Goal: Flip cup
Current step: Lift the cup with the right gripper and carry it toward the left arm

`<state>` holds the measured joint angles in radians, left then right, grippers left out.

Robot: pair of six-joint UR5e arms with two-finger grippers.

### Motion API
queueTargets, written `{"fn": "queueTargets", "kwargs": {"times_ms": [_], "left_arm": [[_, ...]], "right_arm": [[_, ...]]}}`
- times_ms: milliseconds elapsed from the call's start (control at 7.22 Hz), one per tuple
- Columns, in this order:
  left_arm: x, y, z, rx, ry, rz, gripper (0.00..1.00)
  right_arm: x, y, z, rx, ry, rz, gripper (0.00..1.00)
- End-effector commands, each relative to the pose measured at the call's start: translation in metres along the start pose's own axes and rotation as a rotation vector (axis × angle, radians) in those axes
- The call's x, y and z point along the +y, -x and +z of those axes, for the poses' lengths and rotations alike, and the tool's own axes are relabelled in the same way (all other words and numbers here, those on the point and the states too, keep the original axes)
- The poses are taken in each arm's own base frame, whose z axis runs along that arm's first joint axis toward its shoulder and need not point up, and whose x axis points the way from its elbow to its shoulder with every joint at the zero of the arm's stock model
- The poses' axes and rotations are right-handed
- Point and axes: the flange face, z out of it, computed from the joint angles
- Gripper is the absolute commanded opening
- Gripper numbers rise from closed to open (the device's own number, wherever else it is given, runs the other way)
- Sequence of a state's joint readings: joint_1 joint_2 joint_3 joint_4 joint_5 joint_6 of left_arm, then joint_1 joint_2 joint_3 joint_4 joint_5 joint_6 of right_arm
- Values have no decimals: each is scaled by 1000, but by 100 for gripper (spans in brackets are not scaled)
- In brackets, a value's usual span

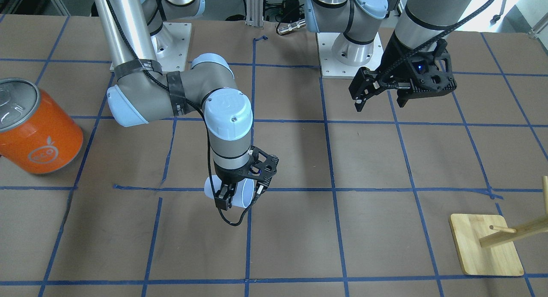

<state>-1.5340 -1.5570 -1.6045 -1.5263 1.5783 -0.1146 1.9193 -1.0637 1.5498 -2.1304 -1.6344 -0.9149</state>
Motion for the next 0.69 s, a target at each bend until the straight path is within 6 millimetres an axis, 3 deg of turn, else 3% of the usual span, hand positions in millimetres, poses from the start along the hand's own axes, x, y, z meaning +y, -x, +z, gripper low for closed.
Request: {"fn": "queueTargets", "kwargs": {"times_ms": [0, 277, 416, 554], "left_arm": [[-1, 0, 1, 0, 0, 0, 100], [0, 0, 0, -2, -2, 1, 100], [0, 0, 0, -2, -2, 1, 100], [0, 0, 0, -2, -2, 1, 100]], "right_arm": [[-32, 29, 1, 58, 8, -218, 0], [-69, 57, 38, 87, 13, -307, 0], [-77, 53, 39, 93, 15, -305, 0], [-84, 61, 45, 108, 52, -312, 0]]}}
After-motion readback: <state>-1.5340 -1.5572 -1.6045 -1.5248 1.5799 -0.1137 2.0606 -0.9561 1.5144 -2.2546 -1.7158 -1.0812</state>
